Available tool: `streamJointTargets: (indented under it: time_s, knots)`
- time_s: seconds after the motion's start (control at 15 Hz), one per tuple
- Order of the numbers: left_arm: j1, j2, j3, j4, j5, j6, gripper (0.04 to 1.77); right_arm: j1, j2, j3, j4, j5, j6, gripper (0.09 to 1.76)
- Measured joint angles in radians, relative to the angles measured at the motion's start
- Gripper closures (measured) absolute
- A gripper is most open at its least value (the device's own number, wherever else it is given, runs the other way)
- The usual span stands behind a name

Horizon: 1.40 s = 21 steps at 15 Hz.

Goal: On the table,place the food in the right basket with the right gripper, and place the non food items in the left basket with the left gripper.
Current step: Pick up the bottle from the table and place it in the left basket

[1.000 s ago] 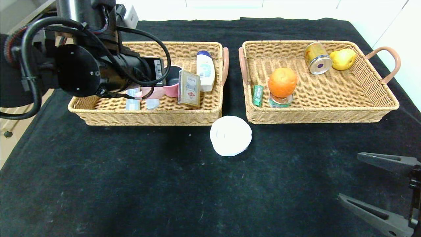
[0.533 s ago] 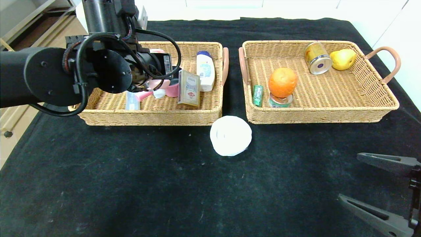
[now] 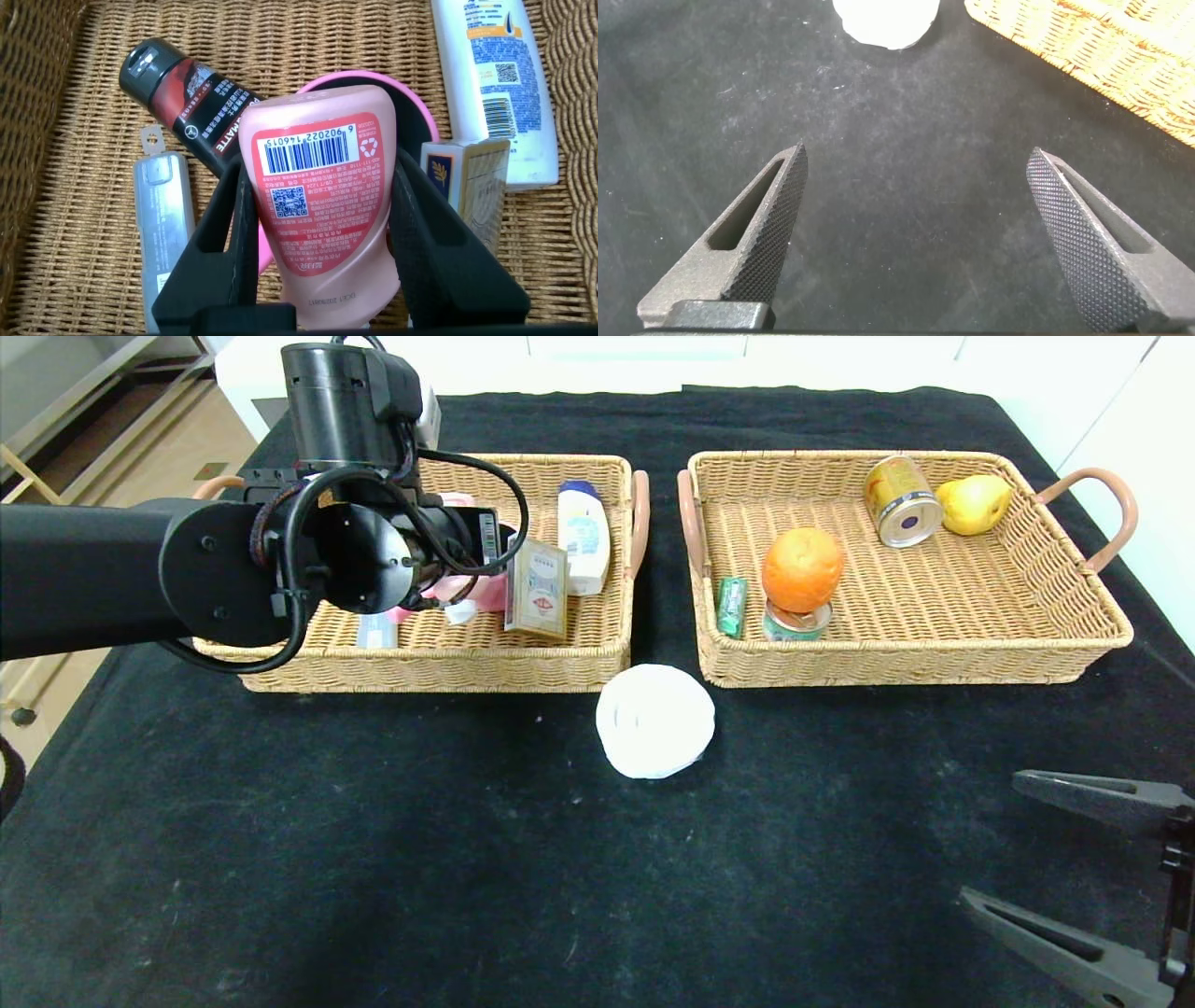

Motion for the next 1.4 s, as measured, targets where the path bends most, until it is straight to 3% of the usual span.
streamJointTargets:
  time_s: [0.13, 0.53, 1.0, 1.2, 1.4]
  knots:
    - [0.000, 0.007, 0.000, -0.022, 0.004, 0.001, 0.90, -0.001, -0.001, -0.001, 0.000, 0.000, 0.000, 0.14]
    - [-0.002, 0.012, 0.006, -0.028, 0.013, 0.001, 0.47, -0.001, -0.001, -0.001, 0.000, 0.000, 0.000, 0.14]
    - [-0.015, -0.009, 0.046, -0.024, 0.016, -0.011, 0.25, -0.001, -0.003, -0.001, 0.000, 0.000, 0.000, 0.14]
    - [-0.070, -0.047, 0.111, -0.014, 0.016, -0.056, 0.20, 0.000, -0.003, 0.000, 0.000, 0.000, 0.000, 0.14]
    - [-0.182, -0.118, 0.225, -0.011, 0.016, -0.071, 0.17, 0.001, -0.001, 0.000, 0.000, 0.000, -0.001, 0.14]
